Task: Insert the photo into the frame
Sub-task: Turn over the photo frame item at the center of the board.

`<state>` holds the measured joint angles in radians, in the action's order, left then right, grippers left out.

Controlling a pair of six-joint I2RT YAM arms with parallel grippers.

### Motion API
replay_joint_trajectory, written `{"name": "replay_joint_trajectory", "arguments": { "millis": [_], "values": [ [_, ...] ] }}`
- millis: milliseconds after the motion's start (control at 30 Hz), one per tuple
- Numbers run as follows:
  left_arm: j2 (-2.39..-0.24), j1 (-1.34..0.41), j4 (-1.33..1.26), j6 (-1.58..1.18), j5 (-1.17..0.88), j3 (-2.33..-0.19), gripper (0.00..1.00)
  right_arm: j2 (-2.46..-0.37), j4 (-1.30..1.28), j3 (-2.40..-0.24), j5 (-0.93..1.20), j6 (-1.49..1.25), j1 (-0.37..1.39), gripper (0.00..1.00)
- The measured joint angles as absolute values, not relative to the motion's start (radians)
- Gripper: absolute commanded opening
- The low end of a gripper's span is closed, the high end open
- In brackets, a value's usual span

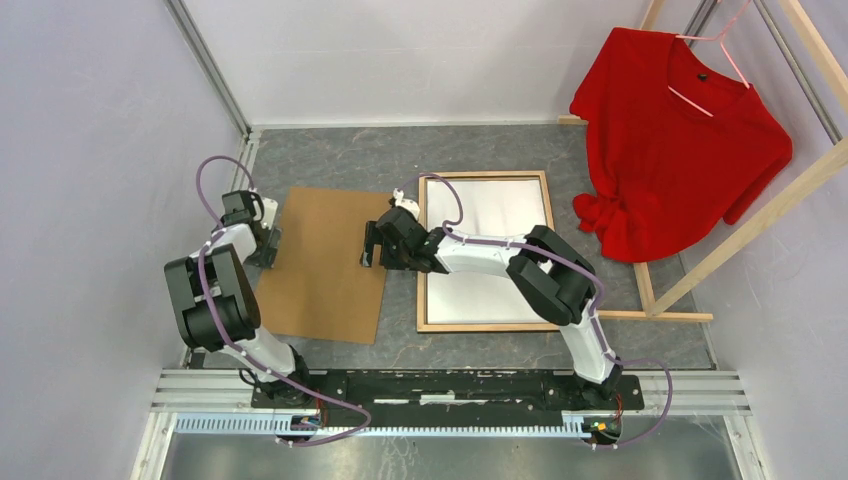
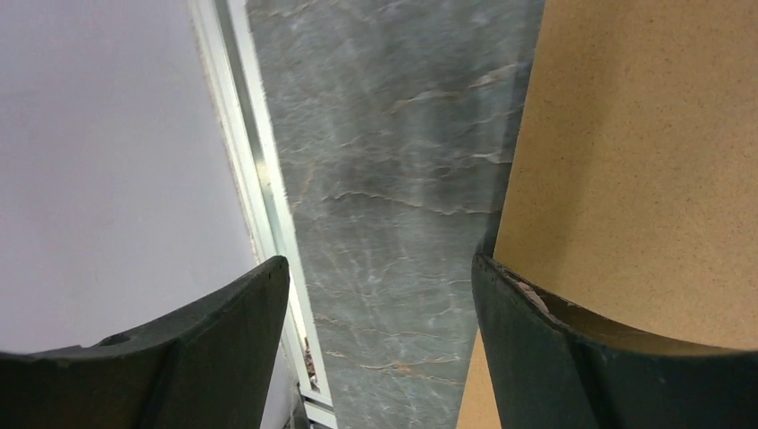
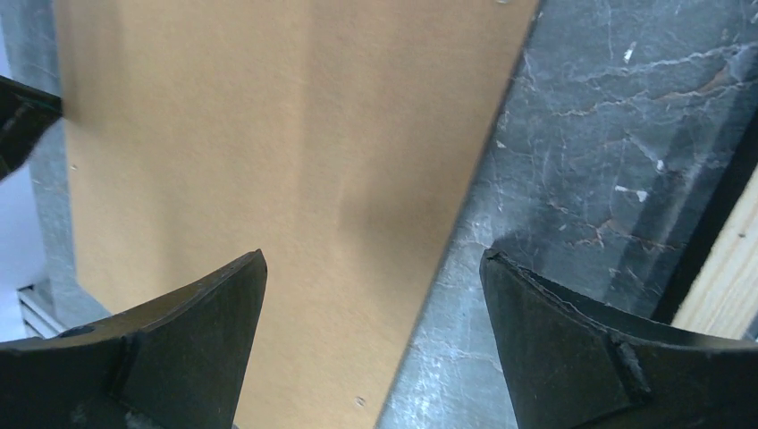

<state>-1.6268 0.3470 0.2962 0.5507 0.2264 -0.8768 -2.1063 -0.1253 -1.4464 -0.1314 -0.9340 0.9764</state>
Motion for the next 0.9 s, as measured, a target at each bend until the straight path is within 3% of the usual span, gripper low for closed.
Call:
{"name": "replay_joint_trajectory", "arguments": {
  "millis": [633, 900],
  "values": [
    [-1.609, 0.219, 0.259, 0.586, 0.318, -0.830, 0.81, -2.065, 0.016, -1.345, 0.022, -1.087, 0.930, 0.93],
    [-1.607, 0.107, 0.271, 0.593, 0.392, -0.813, 0.77, -1.905, 0.028, -1.264, 0.053, -1.115, 0.894, 0.92]
  ]
}}
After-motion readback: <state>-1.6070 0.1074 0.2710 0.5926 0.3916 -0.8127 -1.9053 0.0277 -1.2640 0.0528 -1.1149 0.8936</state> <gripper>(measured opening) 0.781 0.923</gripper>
